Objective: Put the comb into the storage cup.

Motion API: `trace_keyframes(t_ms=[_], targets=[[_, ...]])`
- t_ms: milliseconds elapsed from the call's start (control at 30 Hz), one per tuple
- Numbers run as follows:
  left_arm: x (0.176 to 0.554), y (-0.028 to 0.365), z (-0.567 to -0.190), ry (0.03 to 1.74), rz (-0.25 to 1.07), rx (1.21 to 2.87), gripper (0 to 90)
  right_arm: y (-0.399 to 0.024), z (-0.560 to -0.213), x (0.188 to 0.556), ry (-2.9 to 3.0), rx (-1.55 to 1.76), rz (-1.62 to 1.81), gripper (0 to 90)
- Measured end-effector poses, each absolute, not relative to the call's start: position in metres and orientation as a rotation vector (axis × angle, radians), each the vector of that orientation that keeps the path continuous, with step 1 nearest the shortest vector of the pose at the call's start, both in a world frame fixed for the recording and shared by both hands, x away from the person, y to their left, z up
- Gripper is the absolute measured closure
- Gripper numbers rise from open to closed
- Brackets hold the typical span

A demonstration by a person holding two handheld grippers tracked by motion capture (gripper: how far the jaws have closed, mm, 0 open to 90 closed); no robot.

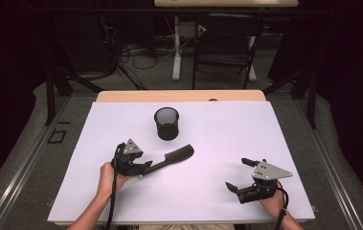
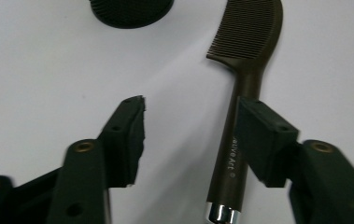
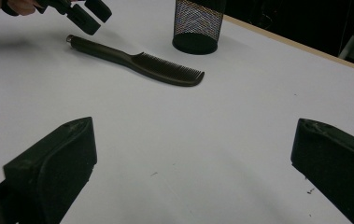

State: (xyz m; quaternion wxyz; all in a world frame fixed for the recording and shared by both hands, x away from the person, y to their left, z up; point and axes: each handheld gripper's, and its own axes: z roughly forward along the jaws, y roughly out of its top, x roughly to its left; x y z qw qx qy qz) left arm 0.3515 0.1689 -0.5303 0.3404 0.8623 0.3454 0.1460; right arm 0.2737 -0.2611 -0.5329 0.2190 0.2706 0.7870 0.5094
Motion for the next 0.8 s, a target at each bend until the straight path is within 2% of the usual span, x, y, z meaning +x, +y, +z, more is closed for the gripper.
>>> trace_keyframes(t_ms=[200, 367, 533, 800], targets=[[0.351, 0.164, -0.524, 0.86, 0.392, 2.273, 19.2, -0.261, -0.533, 0.274, 2.178, 0.752, 1.415, 0.0], [0.351, 0.159, -0.52, 0.807, 0.401, 2.31, 8.2, -0.261, -0.533, 0.274, 2.177, 0.757, 1.416, 0.0], [0.353, 0.152, -0.515, 0.78, 0.401, 2.337, 1.3, -0.261, -0.534, 0.275, 2.18, 0.763, 1.415, 0.0], [0.357, 0.142, -0.505, 0.745, 0.399, 2.391, 0.0, -0.262, -0.533, 0.274, 2.177, 0.755, 1.415, 0.0]])
